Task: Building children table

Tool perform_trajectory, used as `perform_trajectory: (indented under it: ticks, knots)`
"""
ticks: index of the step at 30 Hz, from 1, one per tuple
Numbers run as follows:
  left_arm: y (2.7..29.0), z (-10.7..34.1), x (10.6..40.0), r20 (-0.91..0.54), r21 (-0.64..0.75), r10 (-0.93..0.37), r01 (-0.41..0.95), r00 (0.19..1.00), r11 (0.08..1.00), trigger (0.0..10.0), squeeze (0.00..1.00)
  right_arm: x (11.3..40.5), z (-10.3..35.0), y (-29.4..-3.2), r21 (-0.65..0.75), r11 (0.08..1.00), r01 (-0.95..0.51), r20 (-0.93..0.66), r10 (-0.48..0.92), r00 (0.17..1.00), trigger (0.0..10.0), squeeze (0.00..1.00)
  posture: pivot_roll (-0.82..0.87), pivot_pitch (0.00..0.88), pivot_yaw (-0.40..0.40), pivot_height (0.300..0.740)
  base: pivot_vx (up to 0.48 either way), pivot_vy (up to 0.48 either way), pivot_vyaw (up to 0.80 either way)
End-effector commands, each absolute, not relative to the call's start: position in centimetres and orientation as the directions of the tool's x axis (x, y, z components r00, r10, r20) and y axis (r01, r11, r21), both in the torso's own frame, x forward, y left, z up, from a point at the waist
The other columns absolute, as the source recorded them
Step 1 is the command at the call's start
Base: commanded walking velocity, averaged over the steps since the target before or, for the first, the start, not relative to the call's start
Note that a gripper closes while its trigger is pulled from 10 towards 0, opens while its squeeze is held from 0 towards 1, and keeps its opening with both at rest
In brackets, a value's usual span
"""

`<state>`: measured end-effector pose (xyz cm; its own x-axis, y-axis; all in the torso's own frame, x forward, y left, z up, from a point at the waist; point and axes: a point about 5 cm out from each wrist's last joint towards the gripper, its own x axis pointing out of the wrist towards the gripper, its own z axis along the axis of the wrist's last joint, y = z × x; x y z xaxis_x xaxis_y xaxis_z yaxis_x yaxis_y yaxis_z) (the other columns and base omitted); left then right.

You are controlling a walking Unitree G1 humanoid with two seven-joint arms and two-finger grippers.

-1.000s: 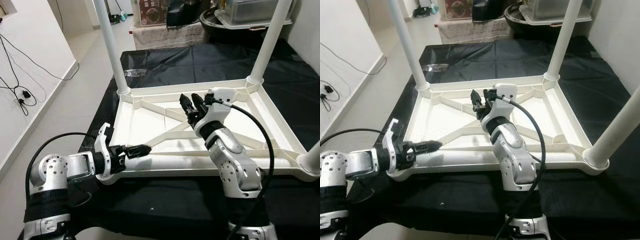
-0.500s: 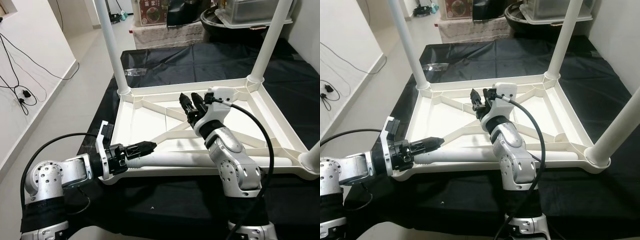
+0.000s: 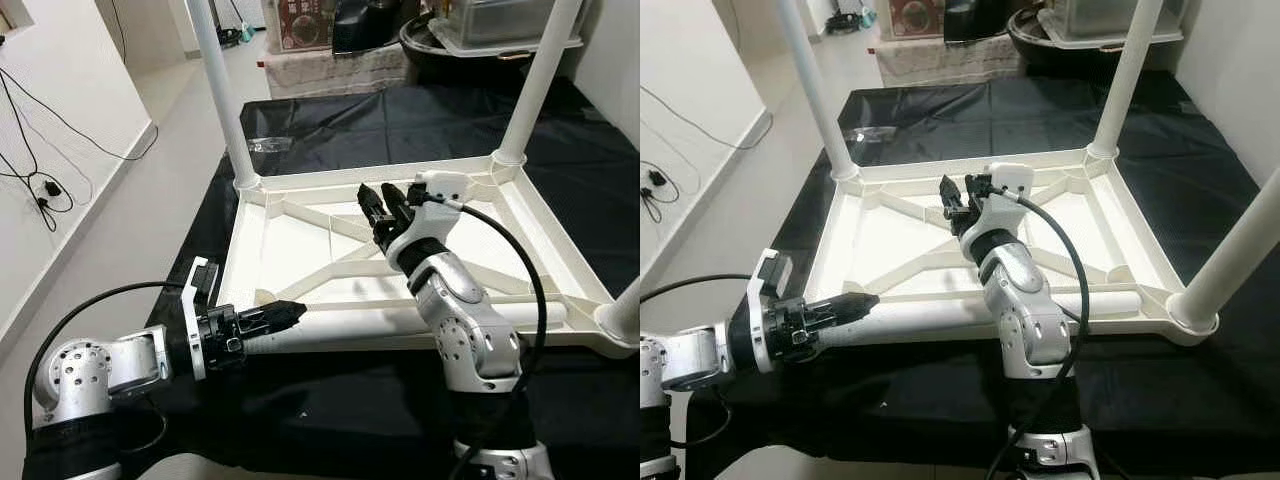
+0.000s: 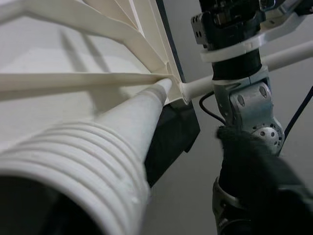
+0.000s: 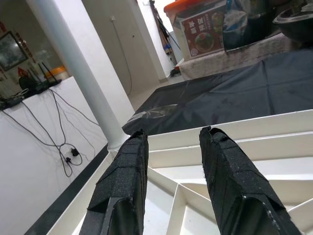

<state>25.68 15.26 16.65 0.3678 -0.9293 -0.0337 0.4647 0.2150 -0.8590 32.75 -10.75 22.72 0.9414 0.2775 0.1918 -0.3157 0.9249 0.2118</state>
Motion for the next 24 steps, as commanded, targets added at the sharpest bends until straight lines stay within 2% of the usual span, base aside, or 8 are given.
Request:
perform_trajectory:
  ticks: [1,24]
  knots:
    - [15.7,16.3,25.4,-0.049,-0.864,-0.929,0.451,0.366,0.223,0.0,0.0,32.8,22.6,-10.3,0.218,0.918,-0.332,0.19,0.293,0.937,10.0,0.0,0.0,0.117,0.074,0.74,0.0,0.0,0.0]
    - [17.3,17.4,25.4,0.026,-0.842,-0.916,0.503,0.401,0.196,0.0,0.0,33.4,23.5,-10.2,0.217,0.916,-0.337,0.219,0.291,0.931,10.0,0.0,0.0,0.106,0.082,0.74,0.0,0.0,0.0]
